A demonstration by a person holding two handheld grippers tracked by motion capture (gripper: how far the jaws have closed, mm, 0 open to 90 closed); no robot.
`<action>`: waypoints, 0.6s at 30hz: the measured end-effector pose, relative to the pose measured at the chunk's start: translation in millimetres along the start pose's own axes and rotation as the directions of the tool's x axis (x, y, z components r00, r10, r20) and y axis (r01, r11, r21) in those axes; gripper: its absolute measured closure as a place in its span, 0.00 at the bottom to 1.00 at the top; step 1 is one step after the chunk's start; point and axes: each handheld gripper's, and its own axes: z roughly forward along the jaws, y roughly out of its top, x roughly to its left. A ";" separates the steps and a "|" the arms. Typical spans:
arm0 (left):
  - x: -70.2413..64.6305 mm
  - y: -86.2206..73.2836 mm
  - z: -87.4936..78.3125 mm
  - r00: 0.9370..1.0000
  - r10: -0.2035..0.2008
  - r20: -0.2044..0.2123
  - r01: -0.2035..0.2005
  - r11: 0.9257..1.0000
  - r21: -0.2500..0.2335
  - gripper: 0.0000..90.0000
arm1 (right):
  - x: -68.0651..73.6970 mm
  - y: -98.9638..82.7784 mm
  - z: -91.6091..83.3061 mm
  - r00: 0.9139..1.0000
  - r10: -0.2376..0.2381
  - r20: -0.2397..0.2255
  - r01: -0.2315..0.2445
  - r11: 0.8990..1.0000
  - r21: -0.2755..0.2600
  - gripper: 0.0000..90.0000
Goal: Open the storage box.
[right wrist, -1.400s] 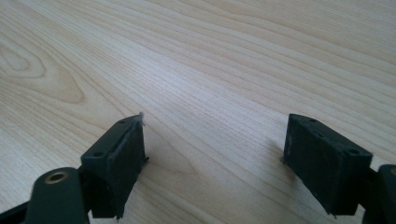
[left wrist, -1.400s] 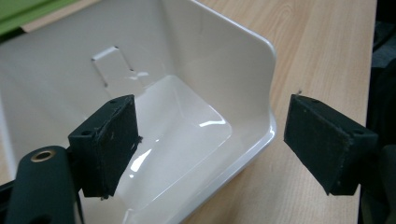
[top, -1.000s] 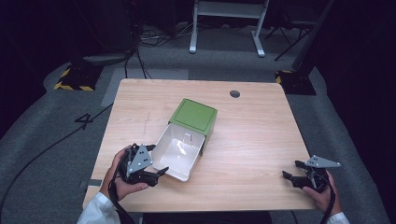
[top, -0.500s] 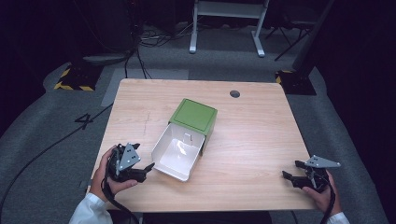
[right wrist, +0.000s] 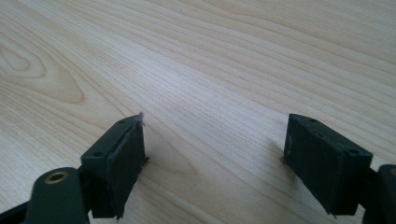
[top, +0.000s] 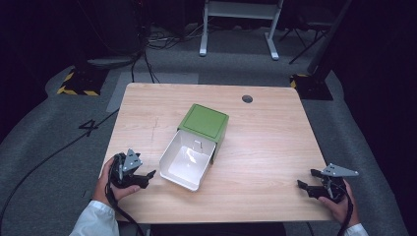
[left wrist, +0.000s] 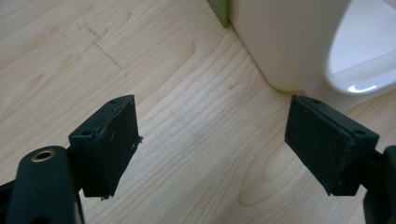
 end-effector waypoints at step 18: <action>14.2 -22.7 23.7 0.990 -0.135 0.045 0.131 0.989 0.071 0.19 | 0.0 0.0 0.0 1.000 0.001 0.000 -0.001 1.000 0.000 0.23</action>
